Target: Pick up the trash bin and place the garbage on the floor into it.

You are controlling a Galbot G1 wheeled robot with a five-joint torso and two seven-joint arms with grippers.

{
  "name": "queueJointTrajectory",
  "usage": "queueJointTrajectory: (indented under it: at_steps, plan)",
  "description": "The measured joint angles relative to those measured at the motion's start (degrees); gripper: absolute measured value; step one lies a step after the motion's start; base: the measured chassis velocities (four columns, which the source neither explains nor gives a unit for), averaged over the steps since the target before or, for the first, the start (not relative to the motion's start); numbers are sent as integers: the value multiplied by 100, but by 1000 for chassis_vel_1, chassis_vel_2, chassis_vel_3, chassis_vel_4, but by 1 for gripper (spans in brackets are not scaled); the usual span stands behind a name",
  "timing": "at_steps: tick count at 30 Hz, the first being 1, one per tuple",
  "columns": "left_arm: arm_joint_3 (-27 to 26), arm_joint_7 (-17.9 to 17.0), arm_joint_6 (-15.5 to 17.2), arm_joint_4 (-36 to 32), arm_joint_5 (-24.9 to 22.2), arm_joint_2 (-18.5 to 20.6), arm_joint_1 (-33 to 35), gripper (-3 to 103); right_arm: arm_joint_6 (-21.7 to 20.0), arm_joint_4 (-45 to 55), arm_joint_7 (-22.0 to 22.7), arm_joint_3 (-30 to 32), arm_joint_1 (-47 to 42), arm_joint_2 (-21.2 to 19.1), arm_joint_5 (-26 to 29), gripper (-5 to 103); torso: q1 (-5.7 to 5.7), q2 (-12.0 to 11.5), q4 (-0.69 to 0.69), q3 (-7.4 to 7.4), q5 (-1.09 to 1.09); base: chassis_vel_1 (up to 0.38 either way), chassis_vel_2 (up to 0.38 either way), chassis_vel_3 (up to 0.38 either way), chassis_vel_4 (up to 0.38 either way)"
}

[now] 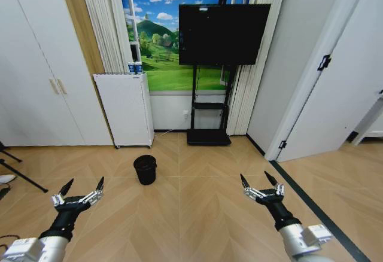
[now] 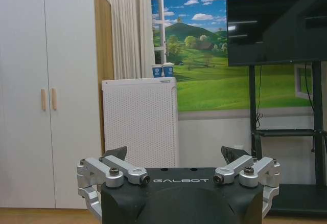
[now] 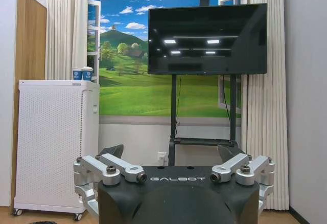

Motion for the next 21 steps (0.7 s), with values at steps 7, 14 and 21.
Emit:
queueJointTrajectory:
  at_steps: [7, 14, 21]
  plan:
    - [0, 0, 0, 0, 0, 0, 0, 100, 0, 0, 0, 0, 0, 0, 0, 100, 0, 0, 0, 0, 0, 0, 0, 0, 0]
    - [0, 0, 0, 0, 0, 0, 0, 100, 0, 0, 0, 0, 0, 0, 0, 100, 0, 0, 0, 0, 0, 0, 0, 0, 0]
    - [0, 0, 0, 0, 0, 0, 0, 100, 0, 0, 0, 0, 0, 0, 0, 100, 0, 1, 0, 0, 0, 0, 0, 0, 0]
